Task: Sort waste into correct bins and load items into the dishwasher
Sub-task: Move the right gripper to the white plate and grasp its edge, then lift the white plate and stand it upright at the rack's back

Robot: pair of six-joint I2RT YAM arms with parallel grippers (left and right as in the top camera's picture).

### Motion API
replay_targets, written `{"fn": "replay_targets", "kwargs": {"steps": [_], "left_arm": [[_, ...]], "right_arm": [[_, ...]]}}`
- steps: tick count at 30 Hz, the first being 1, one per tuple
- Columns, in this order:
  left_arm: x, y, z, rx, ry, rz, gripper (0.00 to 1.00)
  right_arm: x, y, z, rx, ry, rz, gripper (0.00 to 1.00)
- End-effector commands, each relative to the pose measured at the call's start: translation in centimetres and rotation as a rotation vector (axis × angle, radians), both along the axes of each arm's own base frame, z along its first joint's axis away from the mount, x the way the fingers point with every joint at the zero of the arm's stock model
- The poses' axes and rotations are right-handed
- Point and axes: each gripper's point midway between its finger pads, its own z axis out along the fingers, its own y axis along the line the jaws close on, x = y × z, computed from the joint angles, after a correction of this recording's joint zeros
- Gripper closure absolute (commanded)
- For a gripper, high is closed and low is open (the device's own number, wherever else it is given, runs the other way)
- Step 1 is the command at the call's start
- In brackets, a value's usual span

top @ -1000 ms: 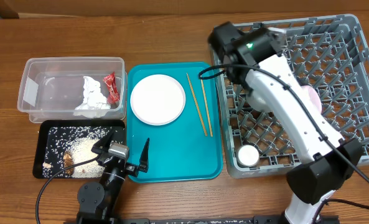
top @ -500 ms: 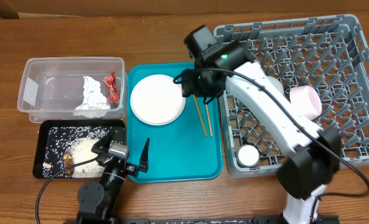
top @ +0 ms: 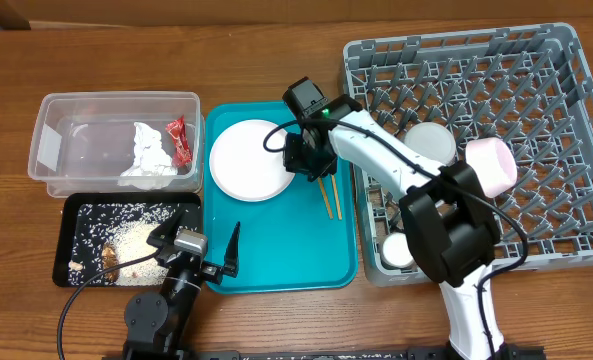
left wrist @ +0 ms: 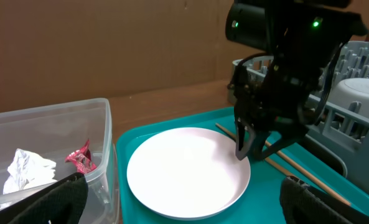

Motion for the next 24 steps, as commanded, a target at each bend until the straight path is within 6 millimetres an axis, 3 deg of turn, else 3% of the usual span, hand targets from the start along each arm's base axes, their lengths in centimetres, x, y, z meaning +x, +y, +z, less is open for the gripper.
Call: {"fn": "replay_targets", "kwargs": {"steps": [1,5,9,11,14,19,22,24], "left_arm": [[0.0,0.0,-0.1,0.008,-0.004,-0.002,0.0],[0.0,0.0,-0.1,0.008,-0.004,-0.002,0.0],[0.0,0.0,-0.1,0.008,-0.004,-0.002,0.0],[0.0,0.0,-0.1,0.008,-0.004,-0.002,0.0],[0.0,0.0,-0.1,0.008,-0.004,-0.002,0.0],[0.0,0.0,-0.1,0.008,-0.004,-0.002,0.0],[0.0,0.0,-0.1,0.008,-0.004,-0.002,0.0],[0.0,0.0,-0.1,0.008,-0.004,-0.002,0.0]], "right_arm": [[-0.8,0.6,-2.4,-0.034,0.036,-0.011,0.8],[-0.4,-0.3,-2.8,-0.093,0.017,-0.057,0.96],[-0.1,-1.3,-2.3,-0.115,0.016,-0.089,0.96],[0.6,-2.4,-1.1,-0.145,-0.009,-0.111,0.96],[2.1,-4.5,2.6,-0.199,-0.105,-0.145,0.96],[4.0,-8.1,11.9,-0.293,-0.374,-0.189,0.96],[4.1,-11.5,17.9,-0.375,-0.537,-0.266,0.96],[3.7,-13.7,20.8,-0.445,-0.613,-0.314,0.96]]}}
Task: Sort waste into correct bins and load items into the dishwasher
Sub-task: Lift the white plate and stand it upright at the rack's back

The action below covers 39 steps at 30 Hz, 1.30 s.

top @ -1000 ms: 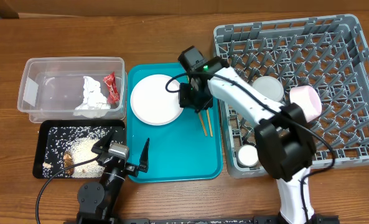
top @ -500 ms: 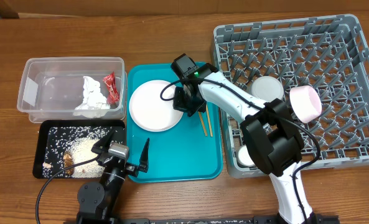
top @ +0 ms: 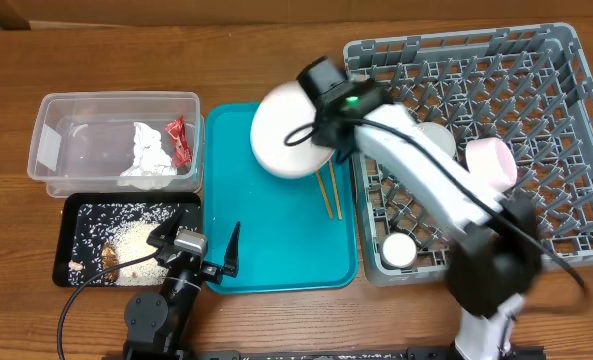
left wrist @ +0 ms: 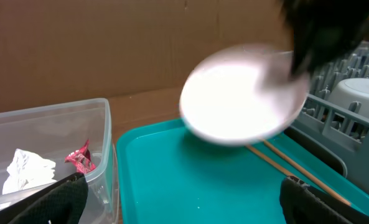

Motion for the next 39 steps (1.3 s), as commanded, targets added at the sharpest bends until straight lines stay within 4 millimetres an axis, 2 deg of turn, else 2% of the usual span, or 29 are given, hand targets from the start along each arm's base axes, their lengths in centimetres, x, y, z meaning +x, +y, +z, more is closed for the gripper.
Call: {"fn": "replay_targets", "kwargs": {"steps": [1,2,3,6,10,12,17,21,33,39], "left_arm": [[0.0,0.0,-0.1,0.008,-0.005,-0.002,0.0],[0.0,0.0,-0.1,0.008,-0.005,-0.002,0.0],[0.0,0.0,-0.1,0.008,-0.005,-0.002,0.0],[0.0,0.0,-0.1,0.008,-0.005,-0.002,0.0],[0.0,0.0,-0.1,0.008,-0.005,-0.002,0.0],[0.0,0.0,-0.1,0.008,-0.005,-0.002,0.0],[0.0,0.0,-0.1,0.008,-0.005,-0.002,0.0],[0.0,0.0,-0.1,0.008,-0.005,-0.002,0.0],[0.0,0.0,-0.1,0.008,-0.005,-0.002,0.0],[0.0,0.0,-0.1,0.008,-0.005,-0.002,0.0]], "right_arm": [[0.6,-5.6,9.9,-0.173,-0.294,-0.123,0.96],[0.3,-6.7,10.9,-0.214,-0.32,-0.146,0.96],[-0.2,-8.8,12.6,-0.31,-0.364,-0.192,0.96],[-0.5,-12.3,14.4,-0.481,-0.416,-0.272,0.96],[-0.3,-15.5,15.0,-0.638,-0.439,-0.35,0.96],[0.9,-16.7,14.0,-0.687,-0.404,-0.346,0.96],[2.8,-17.2,12.2,-0.76,-0.35,-0.293,0.96],[4.1,-16.9,10.9,-0.811,-0.317,-0.239,0.96],[5.2,-16.4,6.9,-0.862,-0.236,-0.194,0.96],[5.2,-16.1,5.9,-0.859,-0.211,-0.175,0.96]]}}
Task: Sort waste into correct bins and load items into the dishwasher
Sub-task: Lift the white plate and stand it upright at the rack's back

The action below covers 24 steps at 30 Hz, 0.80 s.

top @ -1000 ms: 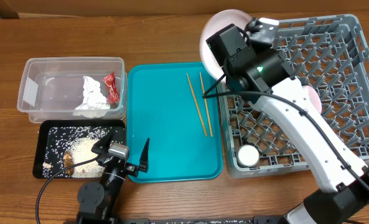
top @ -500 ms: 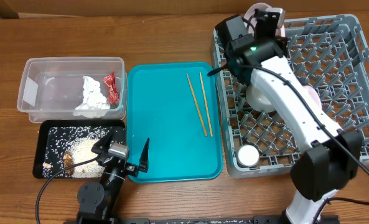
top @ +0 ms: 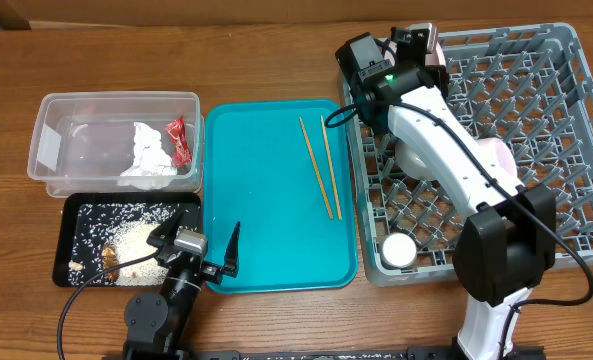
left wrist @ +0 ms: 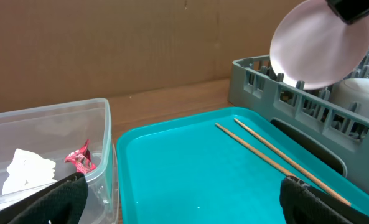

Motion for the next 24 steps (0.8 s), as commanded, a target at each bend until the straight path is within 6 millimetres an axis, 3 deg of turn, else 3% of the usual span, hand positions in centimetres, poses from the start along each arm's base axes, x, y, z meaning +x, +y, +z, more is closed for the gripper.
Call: {"fn": "replay_targets", "kwargs": {"steps": [1,4,5,9,10,15,18,21,24], "left_arm": [[0.0,0.0,-0.1,0.008,-0.004,-0.002,0.0],[0.0,0.0,-0.1,0.008,-0.004,-0.002,0.0],[0.0,0.0,-0.1,0.008,-0.004,-0.002,0.0],[0.0,0.0,-0.1,0.008,-0.004,-0.002,0.0],[0.0,0.0,-0.1,0.008,-0.004,-0.002,0.0],[0.0,0.0,-0.1,0.008,-0.004,-0.002,0.0],[0.0,0.0,-0.1,0.008,-0.004,-0.002,0.0],[0.0,0.0,-0.1,0.008,-0.004,-0.002,0.0],[0.0,0.0,-0.1,0.008,-0.004,-0.002,0.0]], "right_arm": [[0.0,0.2,-0.2,-0.016,0.007,0.005,0.95],[-0.4,0.5,-0.3,-0.024,0.027,0.014,0.94],[-0.4,0.6,-0.3,-0.027,0.033,0.018,0.88],[-0.8,1.1,0.0,-0.046,0.038,0.03,0.46],[-0.9,1.3,0.2,-0.054,0.033,0.034,0.44],[-1.6,3.1,3.0,-0.032,-0.038,0.071,0.44],[-2.5,5.2,5.1,0.064,-0.076,0.135,0.44],[-4.1,8.9,6.2,0.264,-0.069,0.26,0.45],[-6.2,14.0,6.3,0.55,0.006,0.431,0.45]]}}
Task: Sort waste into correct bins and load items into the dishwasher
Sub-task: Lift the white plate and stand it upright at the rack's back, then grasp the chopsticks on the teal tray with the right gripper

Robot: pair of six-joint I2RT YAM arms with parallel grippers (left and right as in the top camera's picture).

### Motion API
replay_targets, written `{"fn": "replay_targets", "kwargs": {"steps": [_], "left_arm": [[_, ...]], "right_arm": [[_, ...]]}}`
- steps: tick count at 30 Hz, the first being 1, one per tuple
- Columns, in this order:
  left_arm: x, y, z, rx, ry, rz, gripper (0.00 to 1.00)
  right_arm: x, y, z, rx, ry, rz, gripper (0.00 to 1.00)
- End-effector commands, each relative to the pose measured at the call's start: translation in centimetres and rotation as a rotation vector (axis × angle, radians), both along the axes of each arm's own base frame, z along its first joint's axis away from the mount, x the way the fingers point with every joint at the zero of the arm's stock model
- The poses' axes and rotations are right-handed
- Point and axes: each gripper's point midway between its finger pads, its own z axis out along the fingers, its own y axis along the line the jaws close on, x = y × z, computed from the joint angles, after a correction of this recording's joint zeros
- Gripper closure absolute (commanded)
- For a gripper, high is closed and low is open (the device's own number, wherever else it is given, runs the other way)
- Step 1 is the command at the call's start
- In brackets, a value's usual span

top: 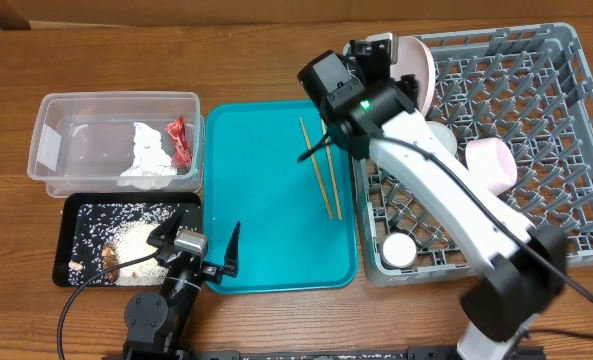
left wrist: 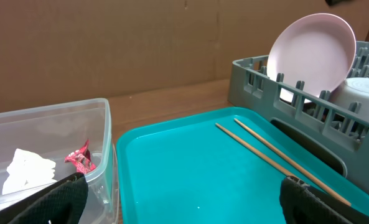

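A pale pink plate (top: 421, 62) (left wrist: 312, 53) stands on edge in the near-left corner of the grey dish rack (top: 536, 150). The left wrist view shows no fingers on its rim. My right gripper (top: 374, 46) hovers just left of the plate and looks open. Two wooden chopsticks (top: 321, 170) (left wrist: 277, 155) lie on the teal tray (top: 266, 230). My left gripper (top: 198, 250) (left wrist: 184, 199) rests open at the tray's front edge, with nothing between its fingers.
A clear bin (top: 116, 140) left of the tray holds crumpled tissue and a red wrapper (left wrist: 79, 157). In front of it sits a black tray with rice (top: 116, 235). The rack also holds a pink cup (top: 494, 162), a white bowl (top: 431, 140) and a small cup (top: 398, 248).
The plate was held up over the rack's corner in my right gripper; now it stands in the rack by itself. The right gripper has drawn back to the left. The left arm is unchanged.
My right gripper was at the rim of the plate, which lay on the teal tray over the chopsticks. Then the plate was lifted above the tray, then held on edge over the rack's corner. Now it stands in the rack, released.
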Motion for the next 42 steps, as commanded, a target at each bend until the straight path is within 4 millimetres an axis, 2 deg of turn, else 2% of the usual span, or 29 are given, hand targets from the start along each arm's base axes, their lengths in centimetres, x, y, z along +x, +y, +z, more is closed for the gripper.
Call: {"fn": "replay_targets", "kwargs": {"steps": [1,3,5,7,13,18,24,27,29,32,33,35,39,40,42], "left_arm": [[0.0,0.0,-0.1,0.008,-0.004,-0.002,0.0],[0.0,0.0,-0.1,0.008,-0.004,-0.002,0.0],[0.0,0.0,-0.1,0.008,-0.004,-0.002,0.0],[0.0,0.0,-0.1,0.008,-0.004,-0.002,0.0],[0.0,0.0,-0.1,0.008,-0.004,-0.002,0.0],[0.0,0.0,-0.1,0.008,-0.004,-0.002,0.0],[0.0,0.0,-0.1,0.008,-0.004,-0.002,0.0],[0.0,0.0,-0.1,0.008,-0.004,-0.002,0.0],[0.0,0.0,-0.1,0.008,-0.004,-0.002,0.0],[0.0,0.0,-0.1,0.008,-0.004,-0.002,0.0],[0.0,0.0,-0.1,0.008,-0.004,-0.002,0.0],[0.0,0.0,-0.1,0.008,-0.004,-0.002,0.0],[0.0,0.0,-0.1,0.008,-0.004,-0.002,0.0],[0.0,0.0,-0.1,0.008,-0.004,-0.002,0.0],[0.0,0.0,-0.1,0.008,-0.004,-0.002,0.0]], "right_arm": [[-3.1,6.4,2.8,0.415,0.072,0.232,0.46],[-4.9,9.9,2.0,0.583,0.192,0.349,0.48],[-6.3,12.1,0.6,0.681,0.301,0.42,0.49],[-6.9,12.9,-1.6,0.701,0.372,0.431,0.49],[-6.6,13.1,-9.9,0.586,0.511,0.457,0.48],[-6.4,13.2,-15.9,0.516,0.608,0.469,0.49],[-5.4,13.2,-20.6,0.448,0.664,0.499,0.46],[-4.6,12.3,-22.7,0.418,0.673,0.462,0.46],[-3.9,11.0,-24.0,0.375,0.675,0.422,0.46],[-3.8,10.2,-25.3,0.381,0.698,0.398,0.46],[-4.0,10.4,-25.7,0.398,0.717,0.4,0.51],[-4.7,10.9,-26.1,0.441,0.758,0.417,0.67],[-6.3,12.1,-26.2,0.499,0.82,0.46,0.91],[-6.5,12.4,-26.1,0.506,0.828,0.467,0.96],[-6.9,12.7,-25.9,0.508,0.841,0.47,0.96]]}}
